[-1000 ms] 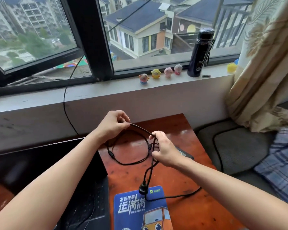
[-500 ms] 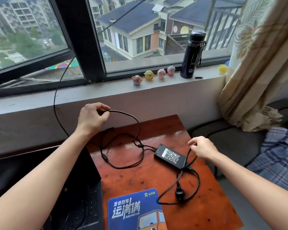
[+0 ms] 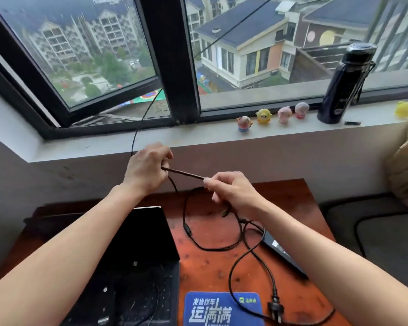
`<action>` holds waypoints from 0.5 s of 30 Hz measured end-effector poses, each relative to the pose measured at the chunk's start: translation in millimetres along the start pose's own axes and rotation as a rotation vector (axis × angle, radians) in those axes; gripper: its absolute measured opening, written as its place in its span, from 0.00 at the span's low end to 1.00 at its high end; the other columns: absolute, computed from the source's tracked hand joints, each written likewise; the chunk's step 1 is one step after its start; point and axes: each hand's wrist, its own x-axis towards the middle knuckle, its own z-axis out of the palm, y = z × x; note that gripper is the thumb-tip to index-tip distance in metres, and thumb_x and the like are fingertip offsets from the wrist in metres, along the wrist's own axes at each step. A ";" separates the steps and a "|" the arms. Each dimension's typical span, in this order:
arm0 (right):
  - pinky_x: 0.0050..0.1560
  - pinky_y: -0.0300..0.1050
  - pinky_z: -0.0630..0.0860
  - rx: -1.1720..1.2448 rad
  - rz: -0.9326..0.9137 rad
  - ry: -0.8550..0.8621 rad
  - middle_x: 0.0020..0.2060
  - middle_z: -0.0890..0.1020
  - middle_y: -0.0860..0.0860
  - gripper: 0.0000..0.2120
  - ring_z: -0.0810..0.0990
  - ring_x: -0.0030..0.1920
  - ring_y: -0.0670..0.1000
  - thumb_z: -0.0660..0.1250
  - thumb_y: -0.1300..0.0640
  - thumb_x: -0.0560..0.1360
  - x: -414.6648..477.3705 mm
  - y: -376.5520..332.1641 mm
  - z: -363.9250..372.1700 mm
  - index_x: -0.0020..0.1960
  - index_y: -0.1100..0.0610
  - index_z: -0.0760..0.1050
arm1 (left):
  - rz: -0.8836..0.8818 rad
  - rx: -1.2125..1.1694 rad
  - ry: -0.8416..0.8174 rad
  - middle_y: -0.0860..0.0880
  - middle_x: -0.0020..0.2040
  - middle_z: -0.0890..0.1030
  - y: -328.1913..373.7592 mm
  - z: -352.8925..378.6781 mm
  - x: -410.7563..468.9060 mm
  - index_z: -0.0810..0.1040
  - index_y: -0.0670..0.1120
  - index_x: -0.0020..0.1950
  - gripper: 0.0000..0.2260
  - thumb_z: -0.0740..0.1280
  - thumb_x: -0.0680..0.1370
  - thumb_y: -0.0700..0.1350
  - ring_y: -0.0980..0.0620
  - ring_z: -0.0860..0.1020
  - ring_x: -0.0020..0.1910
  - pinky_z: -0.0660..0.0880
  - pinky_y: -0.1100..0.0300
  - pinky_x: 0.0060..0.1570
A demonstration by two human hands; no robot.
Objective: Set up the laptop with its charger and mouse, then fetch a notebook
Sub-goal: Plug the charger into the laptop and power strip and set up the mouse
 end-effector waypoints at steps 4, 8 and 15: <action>0.35 0.42 0.74 0.175 -0.042 0.323 0.21 0.69 0.49 0.18 0.69 0.23 0.45 0.72 0.50 0.73 13.7 -2.6 -31.4 0.29 0.52 0.71 | -0.357 0.030 0.119 0.44 0.49 0.81 -64.4 -3.9 -9.1 0.82 0.46 0.47 0.10 0.61 0.74 0.38 0.40 0.77 0.50 0.73 0.51 0.49; 0.33 0.44 0.69 0.065 0.018 0.608 0.22 0.66 0.47 0.18 0.65 0.23 0.45 0.71 0.49 0.75 33.2 8.3 -54.5 0.31 0.56 0.72 | -0.625 -0.171 0.260 0.46 0.41 0.84 -129.9 -22.9 -15.3 0.83 0.44 0.48 0.06 0.68 0.74 0.42 0.50 0.80 0.43 0.73 0.62 0.47; 0.45 0.47 0.73 -0.571 0.330 0.654 0.38 0.83 0.55 0.18 0.80 0.44 0.57 0.65 0.42 0.76 55.7 44.0 6.1 0.40 0.57 0.79 | -0.440 -0.300 0.046 0.51 0.21 0.64 -214.3 -78.3 -13.9 0.69 0.44 0.26 0.24 0.69 0.71 0.61 0.52 0.65 0.24 0.64 0.58 0.26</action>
